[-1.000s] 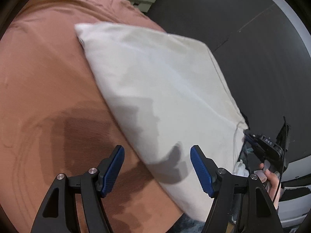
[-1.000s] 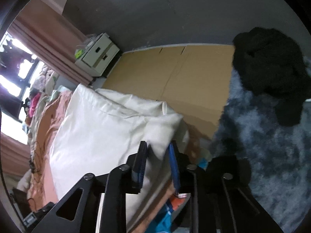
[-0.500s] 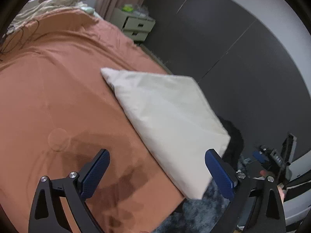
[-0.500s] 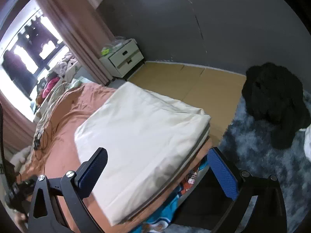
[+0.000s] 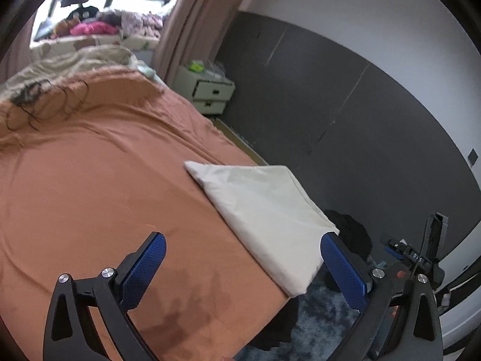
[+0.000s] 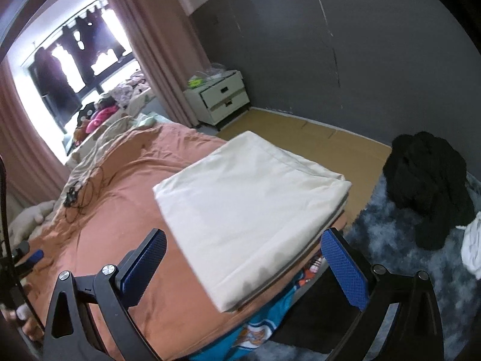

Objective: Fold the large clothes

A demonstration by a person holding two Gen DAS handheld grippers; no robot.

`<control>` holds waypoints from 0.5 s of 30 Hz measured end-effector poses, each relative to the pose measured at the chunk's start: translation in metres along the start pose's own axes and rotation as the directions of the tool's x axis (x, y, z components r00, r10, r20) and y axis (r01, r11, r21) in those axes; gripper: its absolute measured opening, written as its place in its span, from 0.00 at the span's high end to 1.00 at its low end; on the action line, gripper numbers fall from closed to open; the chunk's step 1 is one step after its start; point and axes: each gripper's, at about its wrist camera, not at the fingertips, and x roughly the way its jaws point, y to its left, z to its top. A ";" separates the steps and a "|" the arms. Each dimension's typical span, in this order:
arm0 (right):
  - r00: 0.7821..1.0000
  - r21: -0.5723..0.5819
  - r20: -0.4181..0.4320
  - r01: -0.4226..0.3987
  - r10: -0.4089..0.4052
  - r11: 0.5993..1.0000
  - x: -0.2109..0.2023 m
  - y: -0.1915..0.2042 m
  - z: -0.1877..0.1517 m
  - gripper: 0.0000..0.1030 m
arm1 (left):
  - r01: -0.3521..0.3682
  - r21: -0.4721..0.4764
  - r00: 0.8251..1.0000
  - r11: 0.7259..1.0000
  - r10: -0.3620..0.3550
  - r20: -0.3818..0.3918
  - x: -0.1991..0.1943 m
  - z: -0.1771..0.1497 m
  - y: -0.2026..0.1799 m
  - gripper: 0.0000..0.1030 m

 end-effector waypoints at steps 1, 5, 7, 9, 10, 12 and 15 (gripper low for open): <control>1.000 -0.007 0.003 -0.004 0.004 1.000 -0.004 0.005 -0.002 0.00 | -0.012 0.015 1.000 1.000 0.012 0.017 -0.012 -0.003 0.000 0.00; 1.000 -0.033 0.005 -0.020 0.020 0.999 -0.020 0.024 -0.011 0.00 | -0.037 0.041 0.997 0.998 0.034 0.068 -0.049 -0.012 0.003 0.00; 1.000 -0.051 0.012 -0.024 0.025 0.998 -0.030 0.035 -0.016 0.00 | -0.045 0.042 0.995 0.998 0.040 0.096 -0.067 -0.017 0.006 0.00; 0.999 -0.068 0.028 -0.017 0.019 0.998 -0.041 0.046 -0.023 0.00 | -0.061 0.043 0.991 0.997 0.055 0.125 -0.086 -0.023 0.008 0.00; 0.999 -0.074 0.034 -0.015 0.017 0.997 -0.047 0.051 -0.026 0.00 | -0.068 0.045 0.989 0.997 0.061 0.136 -0.095 -0.026 0.008 0.00; 0.999 -0.083 0.045 -0.017 0.021 0.996 -0.056 0.058 -0.031 0.00 | -0.088 0.048 0.983 0.995 0.079 0.163 -0.114 -0.033 0.010 0.00; 0.997 -0.106 0.067 -0.022 0.029 0.994 -0.073 0.069 -0.041 0.00 | -0.111 0.054 0.977 0.992 0.099 0.188 -0.139 -0.043 0.012 0.00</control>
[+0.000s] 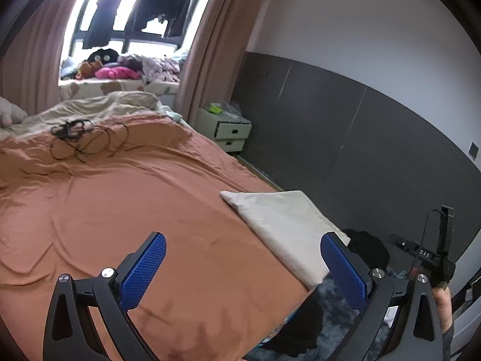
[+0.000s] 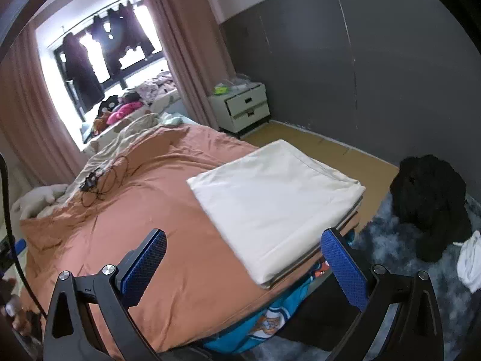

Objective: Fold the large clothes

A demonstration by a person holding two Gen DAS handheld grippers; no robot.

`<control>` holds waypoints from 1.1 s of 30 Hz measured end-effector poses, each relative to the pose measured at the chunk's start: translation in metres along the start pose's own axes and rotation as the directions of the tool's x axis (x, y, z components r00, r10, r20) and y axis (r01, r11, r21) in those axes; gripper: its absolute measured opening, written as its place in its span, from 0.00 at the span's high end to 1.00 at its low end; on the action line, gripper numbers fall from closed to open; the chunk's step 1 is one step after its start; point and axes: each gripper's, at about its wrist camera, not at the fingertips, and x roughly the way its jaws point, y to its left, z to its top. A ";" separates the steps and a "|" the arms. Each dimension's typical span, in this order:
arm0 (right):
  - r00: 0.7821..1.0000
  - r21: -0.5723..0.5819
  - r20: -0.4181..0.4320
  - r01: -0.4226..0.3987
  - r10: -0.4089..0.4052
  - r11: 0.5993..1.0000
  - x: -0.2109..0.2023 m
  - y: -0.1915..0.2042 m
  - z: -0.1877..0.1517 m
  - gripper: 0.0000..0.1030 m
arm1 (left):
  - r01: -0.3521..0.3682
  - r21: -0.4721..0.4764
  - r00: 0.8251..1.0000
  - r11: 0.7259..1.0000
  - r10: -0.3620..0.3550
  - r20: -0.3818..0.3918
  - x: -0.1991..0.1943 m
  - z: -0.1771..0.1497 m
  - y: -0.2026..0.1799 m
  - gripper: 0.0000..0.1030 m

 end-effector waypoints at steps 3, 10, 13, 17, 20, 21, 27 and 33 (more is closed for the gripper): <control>1.000 -0.034 0.022 0.011 -0.010 0.999 -0.015 0.013 -0.010 0.00 | -0.036 0.021 0.999 0.999 0.035 0.038 -0.027 -0.008 0.003 0.00; 0.998 -0.052 0.052 -0.022 0.025 0.998 -0.044 0.029 -0.033 0.00 | -0.108 0.038 0.989 0.993 0.103 0.103 -0.086 -0.031 0.009 0.00; 0.996 -0.086 0.089 -0.020 0.028 0.996 -0.059 0.039 -0.045 0.00 | -0.132 0.026 0.984 0.991 0.128 0.124 -0.107 -0.045 0.014 0.00; 0.994 -0.116 0.094 -0.049 0.061 0.992 -0.072 0.050 -0.058 0.00 | -0.173 0.024 0.974 0.985 0.167 0.153 -0.132 -0.064 0.015 0.00; 0.993 -0.135 0.093 -0.064 0.077 0.989 -0.081 0.057 -0.070 0.00 | -0.189 0.019 0.969 0.982 0.183 0.167 -0.145 -0.074 0.013 0.00; 0.992 -0.140 0.090 -0.072 0.085 0.987 -0.084 0.059 -0.074 0.00 | -0.199 0.015 0.965 0.980 0.194 0.176 -0.151 -0.079 0.012 0.00; 0.990 -0.176 0.082 -0.099 0.115 0.979 -0.098 0.064 -0.098 0.00 | -0.235 0.025 0.950 0.972 0.225 0.215 -0.180 -0.103 -0.001 0.00; 0.986 -0.216 0.050 -0.143 0.157 0.966 -0.106 0.071 -0.125 0.00 | -0.276 0.022 0.931 0.961 0.262 0.253 -0.203 -0.135 -0.014 0.00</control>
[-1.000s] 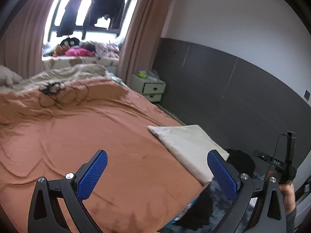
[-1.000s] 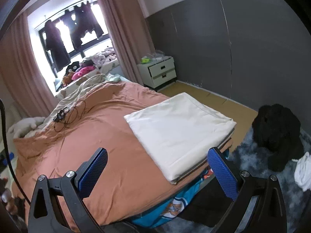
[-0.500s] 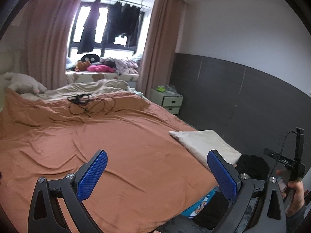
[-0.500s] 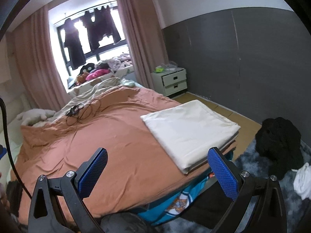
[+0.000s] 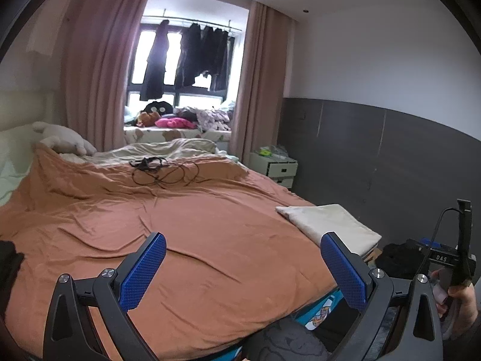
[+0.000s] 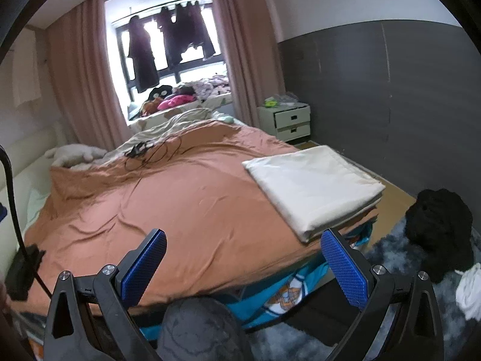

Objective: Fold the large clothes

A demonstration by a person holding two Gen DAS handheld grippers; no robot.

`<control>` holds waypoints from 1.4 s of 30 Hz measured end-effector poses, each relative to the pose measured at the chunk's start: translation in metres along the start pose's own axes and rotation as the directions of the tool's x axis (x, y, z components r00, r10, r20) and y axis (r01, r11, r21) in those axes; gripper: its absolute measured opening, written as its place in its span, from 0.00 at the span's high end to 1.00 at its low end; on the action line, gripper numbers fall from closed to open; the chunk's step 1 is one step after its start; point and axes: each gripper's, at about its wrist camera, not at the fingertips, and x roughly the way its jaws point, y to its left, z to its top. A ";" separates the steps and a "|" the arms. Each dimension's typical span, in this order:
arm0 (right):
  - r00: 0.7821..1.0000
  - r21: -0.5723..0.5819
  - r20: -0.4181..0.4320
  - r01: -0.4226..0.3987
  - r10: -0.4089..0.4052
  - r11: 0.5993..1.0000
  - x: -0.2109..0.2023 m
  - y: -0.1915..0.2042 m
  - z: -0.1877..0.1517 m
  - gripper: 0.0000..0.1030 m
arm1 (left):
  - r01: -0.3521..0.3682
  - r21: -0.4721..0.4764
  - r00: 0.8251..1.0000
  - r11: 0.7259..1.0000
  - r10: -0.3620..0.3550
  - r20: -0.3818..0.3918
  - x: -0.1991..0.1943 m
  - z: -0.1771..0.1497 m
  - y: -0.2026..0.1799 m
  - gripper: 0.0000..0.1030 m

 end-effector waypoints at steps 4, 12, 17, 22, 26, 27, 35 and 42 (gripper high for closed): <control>0.999 -0.026 -0.016 -0.030 0.030 0.999 -0.004 0.014 -0.017 0.00 | -0.037 0.013 0.999 0.999 0.037 -0.002 -0.012 -0.017 -0.002 0.00; 0.999 -0.070 0.003 -0.044 0.044 0.997 -0.020 0.026 -0.035 0.00 | -0.104 0.015 0.994 0.995 0.103 0.030 -0.031 -0.045 0.002 0.00; 0.999 -0.077 0.017 -0.035 0.037 0.996 -0.027 0.027 -0.042 0.00 | -0.095 0.001 0.995 0.995 0.095 0.010 -0.034 -0.057 0.001 0.00; 0.999 -0.056 0.034 -0.003 0.005 0.998 -0.028 0.021 -0.046 0.00 | -0.088 -0.013 0.996 0.996 0.088 -0.007 -0.037 -0.063 -0.001 0.00; 0.999 -0.061 0.039 0.004 -0.002 0.998 -0.030 0.020 -0.047 0.00 | -0.103 0.001 0.995 0.995 0.103 -0.010 -0.039 -0.062 -0.006 0.00; 0.999 -0.060 0.041 0.002 0.000 0.998 -0.031 0.021 -0.048 0.00 | -0.103 0.000 0.995 0.995 0.103 -0.010 -0.040 -0.062 -0.006 0.00; 0.999 -0.047 0.038 -0.007 0.008 0.999 -0.030 0.019 -0.050 0.00 | -0.101 -0.015 0.995 0.995 0.101 -0.008 -0.044 -0.063 -0.006 0.00; 0.999 -0.044 0.027 -0.023 0.024 0.999 -0.030 0.022 -0.053 0.00 | -0.083 -0.029 0.996 0.996 0.082 -0.020 -0.046 -0.066 -0.005 0.00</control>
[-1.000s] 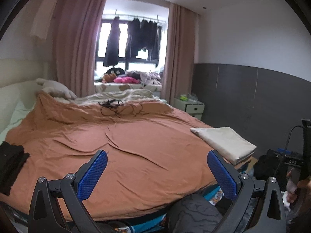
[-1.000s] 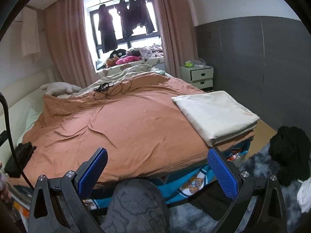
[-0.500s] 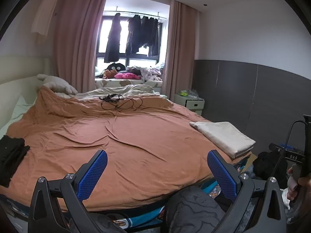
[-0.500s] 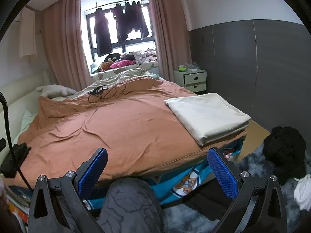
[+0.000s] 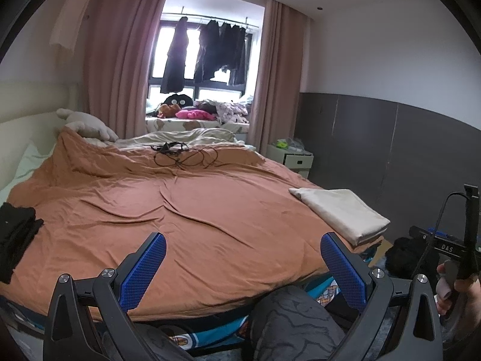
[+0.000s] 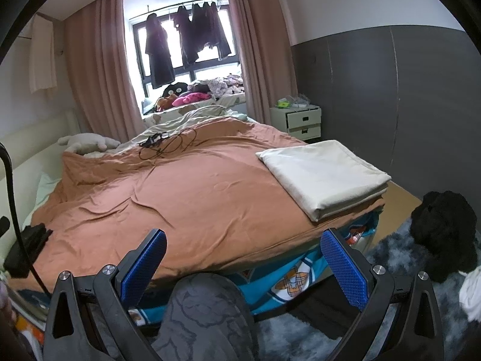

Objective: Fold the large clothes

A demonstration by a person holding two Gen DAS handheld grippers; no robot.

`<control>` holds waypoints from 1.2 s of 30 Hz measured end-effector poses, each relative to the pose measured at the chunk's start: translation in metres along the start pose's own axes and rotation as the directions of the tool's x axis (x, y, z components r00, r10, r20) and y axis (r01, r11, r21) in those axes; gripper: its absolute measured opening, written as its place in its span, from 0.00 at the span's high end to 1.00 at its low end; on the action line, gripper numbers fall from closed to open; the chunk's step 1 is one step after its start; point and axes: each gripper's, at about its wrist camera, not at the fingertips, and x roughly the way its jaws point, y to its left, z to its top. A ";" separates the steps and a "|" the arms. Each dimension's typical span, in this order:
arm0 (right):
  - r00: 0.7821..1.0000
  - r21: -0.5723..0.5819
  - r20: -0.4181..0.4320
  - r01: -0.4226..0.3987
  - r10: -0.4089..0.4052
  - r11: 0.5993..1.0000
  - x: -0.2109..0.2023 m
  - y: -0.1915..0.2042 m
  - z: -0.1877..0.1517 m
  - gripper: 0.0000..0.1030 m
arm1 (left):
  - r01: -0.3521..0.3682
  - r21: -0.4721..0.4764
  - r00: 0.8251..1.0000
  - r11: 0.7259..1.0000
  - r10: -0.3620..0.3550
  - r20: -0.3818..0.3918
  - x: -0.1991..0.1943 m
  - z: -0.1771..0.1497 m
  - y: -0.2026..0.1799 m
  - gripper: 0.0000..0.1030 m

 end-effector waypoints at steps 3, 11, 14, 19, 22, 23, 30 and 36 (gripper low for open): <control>1.000 -0.005 0.012 0.007 -0.007 1.000 -0.003 0.004 0.001 0.00 | -0.001 -0.010 1.000 1.000 0.001 -0.005 0.000 0.001 0.004 0.00; 1.000 -0.031 -0.002 -0.012 0.012 0.999 -0.003 0.014 -0.004 0.00 | -0.019 -0.020 1.000 1.000 0.019 0.002 -0.008 0.002 0.008 0.00; 1.000 -0.032 -0.003 -0.012 0.012 0.999 -0.004 0.015 -0.004 0.00 | -0.032 -0.009 0.999 0.999 0.032 0.007 -0.010 0.001 0.006 0.00; 1.000 -0.033 -0.002 -0.014 0.014 0.999 -0.005 0.018 -0.005 0.00 | -0.035 0.001 0.999 0.999 0.035 0.009 -0.012 0.000 0.002 0.00; 1.000 -0.032 -0.001 -0.014 0.014 0.999 -0.005 0.018 -0.005 0.00 | -0.034 0.008 0.999 0.999 0.034 0.007 -0.012 0.000 -0.001 0.00; 1.000 -0.033 -0.001 -0.014 0.014 0.999 -0.005 0.018 -0.005 0.00 | -0.032 0.008 0.999 0.999 0.032 0.007 -0.012 -0.001 -0.002 0.00; 1.000 -0.029 -0.004 -0.011 0.011 1.000 -0.006 0.017 -0.007 0.00 | -0.031 0.011 0.999 0.999 0.031 0.008 -0.013 -0.001 -0.004 0.00; 1.000 -0.025 -0.005 -0.013 0.013 1.000 -0.007 0.016 -0.008 0.00 | -0.035 0.011 0.999 0.999 0.035 -0.001 -0.013 0.000 -0.003 0.00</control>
